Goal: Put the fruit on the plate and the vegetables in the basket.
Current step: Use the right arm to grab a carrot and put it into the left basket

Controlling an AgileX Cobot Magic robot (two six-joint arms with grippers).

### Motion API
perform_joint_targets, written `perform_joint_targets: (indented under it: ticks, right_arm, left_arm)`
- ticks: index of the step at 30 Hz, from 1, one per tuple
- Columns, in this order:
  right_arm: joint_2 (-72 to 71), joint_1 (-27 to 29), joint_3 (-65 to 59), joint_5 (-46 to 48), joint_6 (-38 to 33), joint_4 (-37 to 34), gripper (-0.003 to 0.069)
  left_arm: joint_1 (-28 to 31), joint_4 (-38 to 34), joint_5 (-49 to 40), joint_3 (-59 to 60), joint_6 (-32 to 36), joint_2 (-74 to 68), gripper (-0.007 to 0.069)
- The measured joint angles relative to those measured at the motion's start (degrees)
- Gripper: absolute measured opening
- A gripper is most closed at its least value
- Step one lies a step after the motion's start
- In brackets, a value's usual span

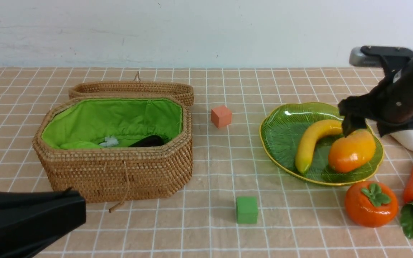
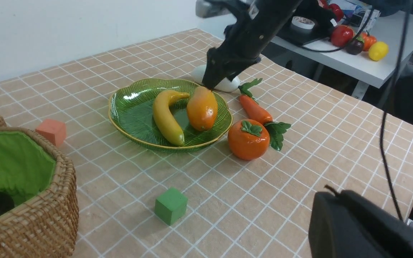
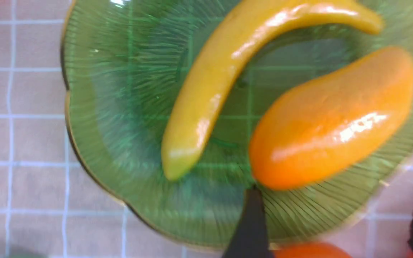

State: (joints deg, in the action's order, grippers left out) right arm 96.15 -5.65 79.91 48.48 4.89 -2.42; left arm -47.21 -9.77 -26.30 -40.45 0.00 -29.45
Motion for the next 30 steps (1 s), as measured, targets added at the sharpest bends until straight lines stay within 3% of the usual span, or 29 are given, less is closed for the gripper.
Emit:
perform_joint_targets:
  ticks: [3, 5, 8, 12, 18, 23, 30]
  right_arm:
    - [-6.05, 4.49, -2.60, 4.03, 4.52, 3.64, 0.0429]
    - [-7.47, 10.38, -7.68, 4.57, 9.06, 3.92, 0.0389]
    - [-6.31, 15.32, -11.62, 2.77, 10.69, 2.42, 0.0384]
    - [0.24, 21.48, -13.87, -4.42, 6.57, -8.07, 0.0416]
    - [7.91, 22.18, -13.50, -10.33, -2.03, -16.33, 0.0458]
    - [13.30, 22.26, -11.45, -10.94, -3.30, -16.40, 0.0456]
    - [13.29, 22.20, -11.06, -9.42, -3.30, -13.73, 0.0362]
  left_arm:
    - [0.00, 0.00, 0.00, 0.00, 0.00, 0.00, -0.0013]
    - [0.00, 0.00, -0.06, 0.00, 0.00, 0.00, -0.0013]
    - [0.00, 0.00, -0.13, 0.00, 0.00, 0.00, -0.0013]
    - [0.00, 0.00, -0.32, 0.00, 0.00, 0.00, -0.0013]
    - [0.00, 0.00, -0.50, 0.00, 0.00, 0.00, -0.0013]
    - [0.00, 0.00, -0.95, 0.00, 0.00, 0.00, -0.0013]
    - [0.00, -0.02, -1.56, 0.00, 0.00, 0.00, -0.0013]
